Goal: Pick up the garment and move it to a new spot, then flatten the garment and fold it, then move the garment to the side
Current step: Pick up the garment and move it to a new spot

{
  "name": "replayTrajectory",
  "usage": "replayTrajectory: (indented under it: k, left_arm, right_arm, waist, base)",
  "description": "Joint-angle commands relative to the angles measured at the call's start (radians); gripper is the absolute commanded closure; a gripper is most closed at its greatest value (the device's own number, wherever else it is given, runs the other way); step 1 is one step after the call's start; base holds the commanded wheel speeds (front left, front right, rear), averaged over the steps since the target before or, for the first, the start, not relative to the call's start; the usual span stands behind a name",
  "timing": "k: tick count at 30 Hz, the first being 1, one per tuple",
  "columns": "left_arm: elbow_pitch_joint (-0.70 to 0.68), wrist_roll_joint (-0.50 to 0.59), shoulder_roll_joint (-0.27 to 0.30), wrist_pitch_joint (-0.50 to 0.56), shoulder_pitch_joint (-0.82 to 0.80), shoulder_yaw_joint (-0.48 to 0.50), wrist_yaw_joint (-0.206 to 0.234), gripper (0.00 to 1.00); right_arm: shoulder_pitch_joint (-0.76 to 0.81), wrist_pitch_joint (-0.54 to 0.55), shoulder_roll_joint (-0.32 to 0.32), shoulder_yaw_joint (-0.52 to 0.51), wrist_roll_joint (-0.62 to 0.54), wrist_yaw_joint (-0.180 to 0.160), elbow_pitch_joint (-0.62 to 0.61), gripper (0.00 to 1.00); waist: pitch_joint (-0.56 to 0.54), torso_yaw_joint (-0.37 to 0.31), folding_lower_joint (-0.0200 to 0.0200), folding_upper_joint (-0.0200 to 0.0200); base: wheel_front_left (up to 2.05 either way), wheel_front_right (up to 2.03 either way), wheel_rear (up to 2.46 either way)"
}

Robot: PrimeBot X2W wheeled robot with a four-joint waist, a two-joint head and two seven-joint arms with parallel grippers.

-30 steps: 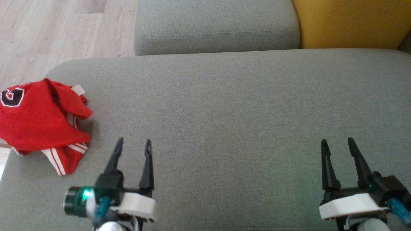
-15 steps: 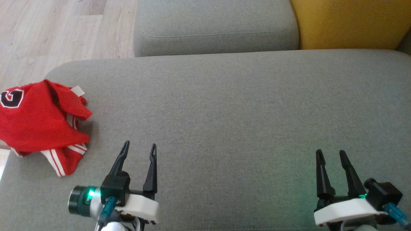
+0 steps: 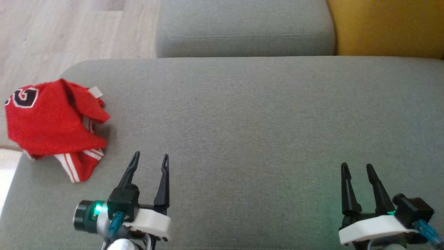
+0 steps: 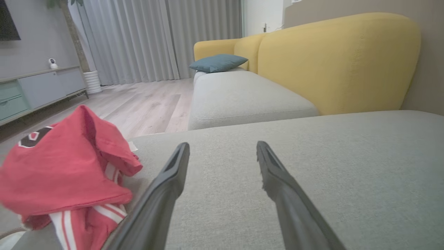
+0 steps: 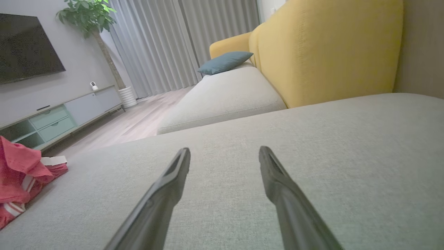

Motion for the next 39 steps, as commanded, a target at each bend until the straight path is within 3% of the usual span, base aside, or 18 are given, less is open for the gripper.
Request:
replayTrajectory:
  k: [1,24,31,39]
  left_arm:
    - [-0.028,0.011,-0.002,-0.012,-0.041,0.05,-0.001,0.0]
    - [-0.036,0.028,0.006,-0.012,-0.031,0.125,-0.014,0.0]
    - [-0.055,0.015,0.004,-0.012,-0.026,0.141,-0.036,0.0]
    - [-0.069,0.023,0.001,-0.012,-0.028,0.17,-0.035,0.0]
  right_arm:
    - [-0.032,-0.011,-0.01,0.033,0.006,-0.001,-0.03,0.0]
    - [-0.033,-0.011,-0.01,0.144,0.035,-0.001,-0.035,0.0]
    - [-0.037,-0.011,-0.01,0.154,0.043,-0.001,-0.03,0.0]
    - [-0.043,-0.011,-0.01,0.161,0.045,-0.001,-0.033,0.0]
  waist:
    - [0.001,0.034,0.0,0.0]
    - [-0.002,0.334,0.0,0.0]
    - [0.002,0.367,0.0,0.0]
    - [0.016,0.357,0.0,0.0]
  base:
    - [0.0,0.0,0.0]
    - [0.0,0.0,0.0]
    - [0.0,0.0,0.0]
    - [0.0,0.0,0.0]
